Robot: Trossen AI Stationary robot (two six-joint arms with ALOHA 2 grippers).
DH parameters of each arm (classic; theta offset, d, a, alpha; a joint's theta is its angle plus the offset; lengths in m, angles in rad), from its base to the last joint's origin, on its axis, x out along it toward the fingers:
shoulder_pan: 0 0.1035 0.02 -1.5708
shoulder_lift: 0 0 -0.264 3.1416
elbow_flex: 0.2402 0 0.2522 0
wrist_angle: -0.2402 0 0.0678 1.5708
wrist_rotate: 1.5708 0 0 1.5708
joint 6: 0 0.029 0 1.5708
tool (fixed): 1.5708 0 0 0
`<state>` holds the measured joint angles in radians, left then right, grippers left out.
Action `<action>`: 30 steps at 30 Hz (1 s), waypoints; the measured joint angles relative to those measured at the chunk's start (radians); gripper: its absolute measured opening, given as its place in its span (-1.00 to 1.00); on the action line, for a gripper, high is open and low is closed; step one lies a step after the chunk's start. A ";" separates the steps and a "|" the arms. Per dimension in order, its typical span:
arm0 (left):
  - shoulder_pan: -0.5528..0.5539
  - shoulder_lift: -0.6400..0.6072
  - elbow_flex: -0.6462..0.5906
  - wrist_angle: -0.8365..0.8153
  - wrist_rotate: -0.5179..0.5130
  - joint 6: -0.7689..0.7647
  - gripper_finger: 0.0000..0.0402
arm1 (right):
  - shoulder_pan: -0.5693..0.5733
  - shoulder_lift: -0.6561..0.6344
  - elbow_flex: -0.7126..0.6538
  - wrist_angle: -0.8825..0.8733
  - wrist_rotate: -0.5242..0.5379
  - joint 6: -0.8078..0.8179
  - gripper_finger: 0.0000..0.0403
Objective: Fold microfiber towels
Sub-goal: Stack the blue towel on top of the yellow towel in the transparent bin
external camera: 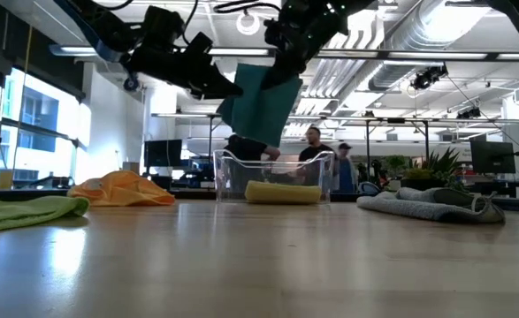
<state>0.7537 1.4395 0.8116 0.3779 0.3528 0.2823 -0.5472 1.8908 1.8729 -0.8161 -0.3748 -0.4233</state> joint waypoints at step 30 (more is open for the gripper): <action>-0.113 0.000 0.088 -0.053 -0.176 0.032 0.05 | -0.005 0.000 0.000 0.087 0.032 0.085 -1.00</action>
<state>0.6402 1.4395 0.8997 0.3251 0.1773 0.3147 -0.5521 1.8908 1.8729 -0.7288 -0.3432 -0.3379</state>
